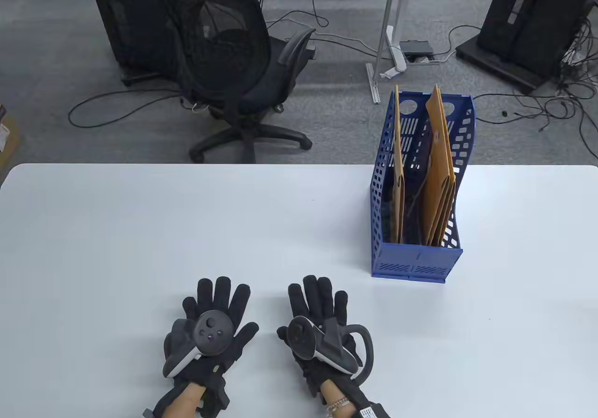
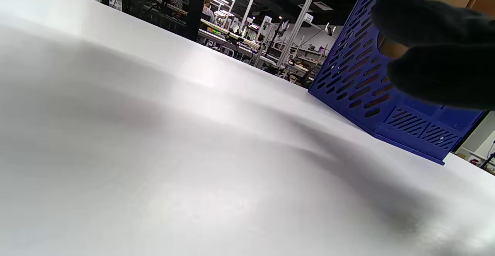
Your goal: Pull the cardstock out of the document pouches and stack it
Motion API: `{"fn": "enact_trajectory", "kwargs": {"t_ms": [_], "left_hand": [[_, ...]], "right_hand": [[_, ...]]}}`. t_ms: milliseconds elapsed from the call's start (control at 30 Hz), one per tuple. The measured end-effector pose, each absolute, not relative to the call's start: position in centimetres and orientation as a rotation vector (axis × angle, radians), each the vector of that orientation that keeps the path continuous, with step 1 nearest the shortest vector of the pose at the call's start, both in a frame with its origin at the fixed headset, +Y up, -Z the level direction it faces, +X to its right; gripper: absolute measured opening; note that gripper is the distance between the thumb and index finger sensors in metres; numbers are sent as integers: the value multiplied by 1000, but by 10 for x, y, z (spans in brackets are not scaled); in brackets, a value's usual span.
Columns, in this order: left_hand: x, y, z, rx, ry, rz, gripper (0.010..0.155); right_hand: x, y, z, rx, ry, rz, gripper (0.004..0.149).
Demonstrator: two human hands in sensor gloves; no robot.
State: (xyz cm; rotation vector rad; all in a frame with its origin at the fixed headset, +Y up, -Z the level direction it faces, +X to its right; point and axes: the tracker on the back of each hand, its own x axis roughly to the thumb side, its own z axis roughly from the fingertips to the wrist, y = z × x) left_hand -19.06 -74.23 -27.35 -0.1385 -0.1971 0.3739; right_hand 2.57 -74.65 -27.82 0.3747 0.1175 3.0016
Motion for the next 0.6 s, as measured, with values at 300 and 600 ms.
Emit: {"fn": "enact_trajectory", "kwargs": {"t_ms": [300, 600], "left_hand": [[-189, -741, -272, -131, -209, 391, 73], [-187, -740, -271, -125, -215, 404, 73]], "right_hand": [[31, -744, -279, 357, 104, 2959, 81], [70, -682, -288, 122, -300, 2862, 89]]}}
